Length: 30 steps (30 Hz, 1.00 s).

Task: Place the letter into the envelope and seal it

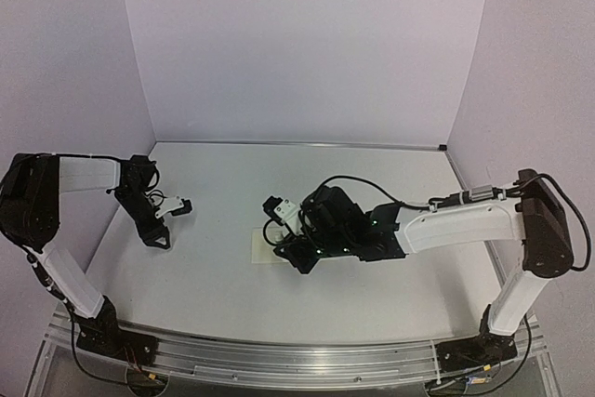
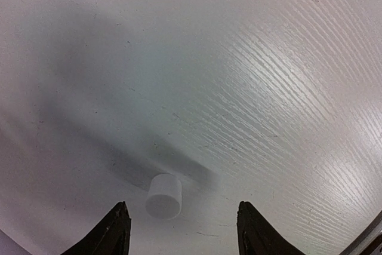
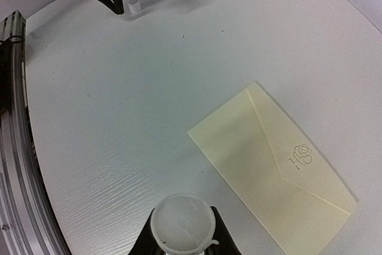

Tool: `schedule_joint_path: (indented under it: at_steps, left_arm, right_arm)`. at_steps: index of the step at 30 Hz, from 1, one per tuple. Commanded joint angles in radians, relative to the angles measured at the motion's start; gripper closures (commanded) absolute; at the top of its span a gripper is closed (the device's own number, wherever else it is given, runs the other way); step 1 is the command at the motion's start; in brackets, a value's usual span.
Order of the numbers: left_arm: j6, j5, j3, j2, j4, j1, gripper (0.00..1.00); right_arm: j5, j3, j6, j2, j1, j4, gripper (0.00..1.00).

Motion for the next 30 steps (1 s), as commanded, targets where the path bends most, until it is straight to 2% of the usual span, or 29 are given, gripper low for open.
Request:
schedule_joint_path:
  at_steps: [1, 5, 10, 18, 25, 27, 30]
  left_arm:
    - [-0.016, -0.013, -0.013, 0.028, 0.038, -0.002, 0.45]
    - [-0.017, -0.026, -0.027, 0.035, 0.051, -0.003, 0.51]
    - [-0.017, -0.037, -0.022, 0.047, 0.052, -0.003, 0.65]
    - [-0.019, -0.021, 0.001, 0.056, 0.036, -0.002, 0.98]
    - [-0.043, 0.027, 0.067, 0.057, -0.012, -0.002, 1.0]
    - [-0.072, 0.123, 0.164, 0.041, -0.105, -0.004, 1.0]
    - [-0.146, 0.316, 0.402, 0.027, -0.259, -0.035, 1.0]
  right_arm:
    - [-0.038, 0.0, 0.007, 0.011, 0.006, 0.123, 1.0]
    - [-0.039, -0.002, 0.008, 0.013, 0.006, 0.126, 1.0]
    - [-0.059, 0.0, 0.005, 0.019, 0.006, 0.125, 1.0]
    - [-0.087, -0.003, -0.004, 0.009, 0.006, 0.12, 1.0]
    - [-0.108, -0.015, -0.019, -0.025, 0.006, 0.097, 1.0]
    - [-0.14, 0.02, -0.033, -0.029, 0.008, 0.036, 1.0]
    - [-0.186, 0.084, -0.103, -0.032, 0.022, -0.112, 1.0]
